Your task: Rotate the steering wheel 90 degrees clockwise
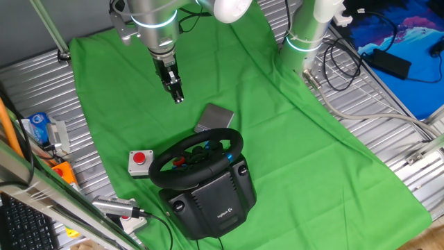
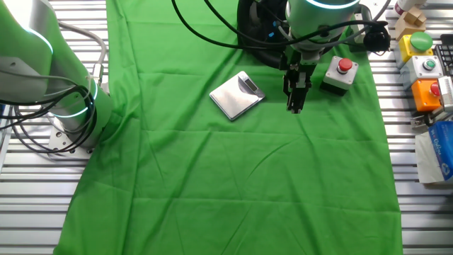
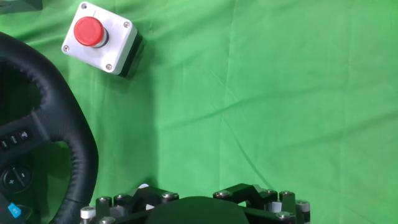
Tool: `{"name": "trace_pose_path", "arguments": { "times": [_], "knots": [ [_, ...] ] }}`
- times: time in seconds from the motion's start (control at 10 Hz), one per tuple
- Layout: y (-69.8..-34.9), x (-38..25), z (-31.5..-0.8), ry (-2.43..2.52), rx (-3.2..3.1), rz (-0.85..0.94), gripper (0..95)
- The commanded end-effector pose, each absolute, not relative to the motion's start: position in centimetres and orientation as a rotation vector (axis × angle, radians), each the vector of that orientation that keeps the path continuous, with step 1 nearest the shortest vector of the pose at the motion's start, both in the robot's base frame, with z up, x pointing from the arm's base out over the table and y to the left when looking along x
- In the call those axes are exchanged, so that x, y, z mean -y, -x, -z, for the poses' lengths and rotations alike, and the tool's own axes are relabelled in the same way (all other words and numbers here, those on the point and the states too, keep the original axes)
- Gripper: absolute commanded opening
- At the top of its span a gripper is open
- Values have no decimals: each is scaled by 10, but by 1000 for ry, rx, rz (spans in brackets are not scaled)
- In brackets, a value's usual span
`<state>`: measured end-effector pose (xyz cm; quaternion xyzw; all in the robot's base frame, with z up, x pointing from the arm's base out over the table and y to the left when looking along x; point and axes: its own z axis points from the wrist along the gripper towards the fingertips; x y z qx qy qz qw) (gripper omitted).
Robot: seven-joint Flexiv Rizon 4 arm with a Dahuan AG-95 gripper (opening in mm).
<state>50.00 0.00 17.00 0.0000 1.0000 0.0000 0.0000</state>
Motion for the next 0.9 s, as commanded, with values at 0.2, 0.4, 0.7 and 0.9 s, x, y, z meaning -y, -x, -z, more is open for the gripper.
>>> {"name": "trace_pose_path", "arguments": {
  "times": [0.2, 0.4, 0.7, 0.9],
  "knots": [
    [-500, 0, -170, 145, -3124, -27, 0],
    [-500, 0, -170, 145, -3124, -25, 0],
    [-500, 0, -170, 145, -3125, -24, 0],
    [-500, 0, -170, 145, -3125, -24, 0]
  ]
}}
